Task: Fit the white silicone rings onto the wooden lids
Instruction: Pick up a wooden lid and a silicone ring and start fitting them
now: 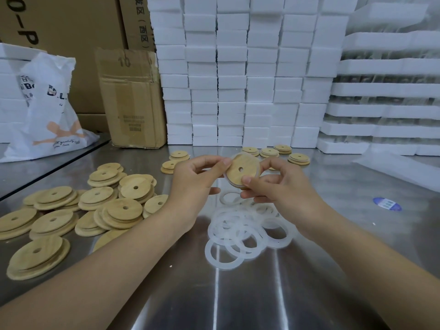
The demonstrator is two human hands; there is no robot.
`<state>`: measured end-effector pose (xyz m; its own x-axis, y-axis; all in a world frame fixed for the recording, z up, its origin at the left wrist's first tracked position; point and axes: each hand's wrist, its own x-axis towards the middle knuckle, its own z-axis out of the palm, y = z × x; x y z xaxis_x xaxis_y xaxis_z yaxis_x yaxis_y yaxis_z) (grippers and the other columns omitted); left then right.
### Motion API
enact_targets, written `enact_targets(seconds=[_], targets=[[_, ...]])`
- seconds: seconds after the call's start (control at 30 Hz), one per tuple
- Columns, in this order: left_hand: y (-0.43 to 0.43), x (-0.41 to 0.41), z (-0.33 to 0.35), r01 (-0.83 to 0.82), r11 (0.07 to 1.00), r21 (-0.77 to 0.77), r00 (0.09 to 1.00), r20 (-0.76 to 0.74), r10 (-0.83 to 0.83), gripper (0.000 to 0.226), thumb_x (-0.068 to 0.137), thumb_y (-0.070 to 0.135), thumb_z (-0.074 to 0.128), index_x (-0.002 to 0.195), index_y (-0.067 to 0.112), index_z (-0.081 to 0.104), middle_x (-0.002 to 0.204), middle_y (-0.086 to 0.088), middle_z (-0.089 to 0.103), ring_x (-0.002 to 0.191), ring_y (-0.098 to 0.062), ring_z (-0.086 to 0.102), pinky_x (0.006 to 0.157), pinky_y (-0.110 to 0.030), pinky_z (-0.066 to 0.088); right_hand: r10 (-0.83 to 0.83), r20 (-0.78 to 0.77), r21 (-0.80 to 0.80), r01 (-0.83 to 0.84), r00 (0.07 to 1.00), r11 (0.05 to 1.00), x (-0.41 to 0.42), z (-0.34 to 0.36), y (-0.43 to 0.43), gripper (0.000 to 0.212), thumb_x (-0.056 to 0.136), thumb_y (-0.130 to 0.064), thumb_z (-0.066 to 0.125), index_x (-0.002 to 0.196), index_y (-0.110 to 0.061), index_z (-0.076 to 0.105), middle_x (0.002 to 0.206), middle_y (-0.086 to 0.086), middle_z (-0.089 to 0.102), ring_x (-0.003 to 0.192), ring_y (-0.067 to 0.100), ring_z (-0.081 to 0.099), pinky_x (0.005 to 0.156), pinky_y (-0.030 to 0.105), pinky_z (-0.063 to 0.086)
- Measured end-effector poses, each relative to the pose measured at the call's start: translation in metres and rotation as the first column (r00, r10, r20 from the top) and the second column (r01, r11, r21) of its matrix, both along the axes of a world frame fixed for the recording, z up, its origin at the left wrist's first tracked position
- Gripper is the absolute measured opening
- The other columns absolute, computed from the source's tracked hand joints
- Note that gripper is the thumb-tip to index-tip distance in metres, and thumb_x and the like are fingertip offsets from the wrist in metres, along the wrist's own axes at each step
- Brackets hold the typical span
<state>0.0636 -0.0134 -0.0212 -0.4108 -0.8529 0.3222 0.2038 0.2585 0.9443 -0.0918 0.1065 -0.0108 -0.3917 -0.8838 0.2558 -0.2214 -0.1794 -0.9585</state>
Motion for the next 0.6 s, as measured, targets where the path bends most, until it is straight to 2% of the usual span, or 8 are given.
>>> enact_targets(seconds=[0.17,0.27,0.4,0.53,0.6], targets=[[-0.0010,-0.0009,0.0035,0.023,0.995,0.095,0.998,-0.065,-0.017,0.010,0.099,0.021,0.076,0.100,0.013,0.083,0.093,0.005,0.082,0.090,-0.004,0.075,0.070,-0.022,0.061,0.055,-0.046,0.036,-0.053,0.997,0.998,-0.0035,-0.0008,-0.0004,0.026,0.094,-0.018,0.079,0.106,-0.005,0.059,0.091,0.011,0.082,0.086,0.025,0.081,0.083,0.039,0.059],[0.0008,-0.0011,0.0053,0.063,0.987,0.150,0.996,-0.076,-0.052,0.013,0.101,0.025,0.075,0.103,0.016,0.083,0.100,0.004,0.083,0.091,-0.002,0.074,0.071,-0.020,0.059,0.078,-0.060,0.033,-0.077,0.995,0.997,-0.0055,0.0014,0.0000,0.026,0.095,-0.021,0.079,0.109,-0.007,0.061,0.093,0.009,0.083,0.088,0.024,0.081,0.085,0.040,0.059],[0.0005,0.0009,0.0088,0.084,0.991,0.104,0.996,-0.035,-0.081,0.010,0.098,0.025,0.077,0.101,0.018,0.083,0.102,0.003,0.083,0.095,-0.007,0.076,0.071,-0.021,0.059,0.048,-0.073,0.023,-0.047,0.996,0.999,-0.0081,0.0017,0.0000,0.027,0.094,-0.021,0.080,0.108,-0.007,0.061,0.090,0.007,0.083,0.086,0.021,0.081,0.075,0.030,0.055],[-0.0008,0.0026,0.0095,0.057,0.998,0.009,0.998,0.019,-0.057,0.011,0.097,0.026,0.078,0.102,0.019,0.083,0.102,0.004,0.083,0.098,-0.008,0.076,0.070,-0.020,0.059,0.040,-0.099,0.027,-0.037,0.994,0.999,-0.0083,0.0012,0.0007,0.023,0.093,-0.020,0.080,0.104,-0.011,0.062,0.087,0.007,0.082,0.083,0.020,0.081,0.073,0.031,0.054],[-0.0014,0.0032,0.0104,0.089,0.995,0.041,0.996,0.016,-0.090,0.012,0.098,0.026,0.077,0.104,0.018,0.083,0.105,0.005,0.082,0.100,-0.006,0.074,0.072,-0.021,0.058,0.044,-0.116,0.022,-0.041,0.992,0.999,-0.0089,0.0021,0.0015,0.021,0.093,-0.020,0.079,0.102,-0.013,0.062,0.086,0.007,0.082,0.083,0.020,0.081,0.073,0.029,0.054]])
